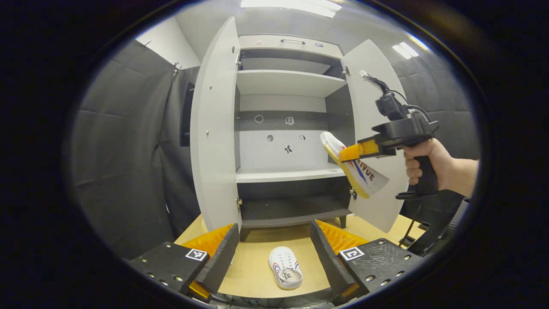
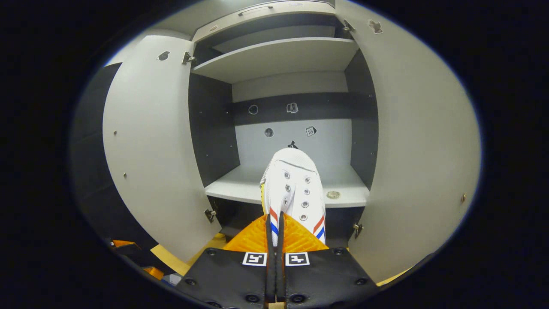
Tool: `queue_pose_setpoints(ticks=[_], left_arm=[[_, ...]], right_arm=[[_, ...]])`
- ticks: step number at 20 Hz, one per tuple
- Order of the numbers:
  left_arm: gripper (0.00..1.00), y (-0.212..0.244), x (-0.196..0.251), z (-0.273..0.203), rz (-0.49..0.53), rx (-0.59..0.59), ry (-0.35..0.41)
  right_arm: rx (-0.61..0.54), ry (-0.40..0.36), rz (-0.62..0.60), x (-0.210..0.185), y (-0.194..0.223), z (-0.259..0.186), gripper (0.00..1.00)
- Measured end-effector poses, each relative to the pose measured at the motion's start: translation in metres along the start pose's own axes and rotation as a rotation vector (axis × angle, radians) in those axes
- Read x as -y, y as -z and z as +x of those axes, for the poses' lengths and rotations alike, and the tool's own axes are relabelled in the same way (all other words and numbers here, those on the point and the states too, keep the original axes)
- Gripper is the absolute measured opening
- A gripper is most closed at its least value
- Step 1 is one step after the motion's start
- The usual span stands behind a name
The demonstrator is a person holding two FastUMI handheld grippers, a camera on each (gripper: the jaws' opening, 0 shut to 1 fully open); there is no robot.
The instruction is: Grab one shoe with the right hand and put it into the shoe cabinet, grab the other shoe with the left hand and put it into the shoe cabinet; then close the right door with the right hand and the left door with the left hand.
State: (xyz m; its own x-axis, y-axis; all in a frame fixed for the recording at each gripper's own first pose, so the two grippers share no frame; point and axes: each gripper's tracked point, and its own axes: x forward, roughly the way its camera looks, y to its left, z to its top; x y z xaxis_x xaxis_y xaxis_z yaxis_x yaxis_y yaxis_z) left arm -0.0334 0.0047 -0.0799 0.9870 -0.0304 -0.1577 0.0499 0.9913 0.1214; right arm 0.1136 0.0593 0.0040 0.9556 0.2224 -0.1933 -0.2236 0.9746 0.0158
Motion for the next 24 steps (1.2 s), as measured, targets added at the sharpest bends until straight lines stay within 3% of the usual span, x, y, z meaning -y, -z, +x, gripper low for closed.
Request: queue_pose_setpoints(ticks=[6, 11, 24], left_arm=[[0.94, -0.013, -0.002, 0.009, -0.056, 0.031, 0.01], [0.96, -0.017, -0.016, 0.013, -0.048, 0.044, -0.031], [0.95, -0.026, -0.029, 0.04, -0.025, 0.014, -0.16]], right_arm=[[0.077, 0.035, 0.003, 0.011, -0.048, 0.043, 0.02], [0.133, 0.071, 0.004, 0.034, -0.082, 0.07, 0.02], [0.127, 0.091, 0.042, 0.062, -0.095, 0.174, 0.02]])
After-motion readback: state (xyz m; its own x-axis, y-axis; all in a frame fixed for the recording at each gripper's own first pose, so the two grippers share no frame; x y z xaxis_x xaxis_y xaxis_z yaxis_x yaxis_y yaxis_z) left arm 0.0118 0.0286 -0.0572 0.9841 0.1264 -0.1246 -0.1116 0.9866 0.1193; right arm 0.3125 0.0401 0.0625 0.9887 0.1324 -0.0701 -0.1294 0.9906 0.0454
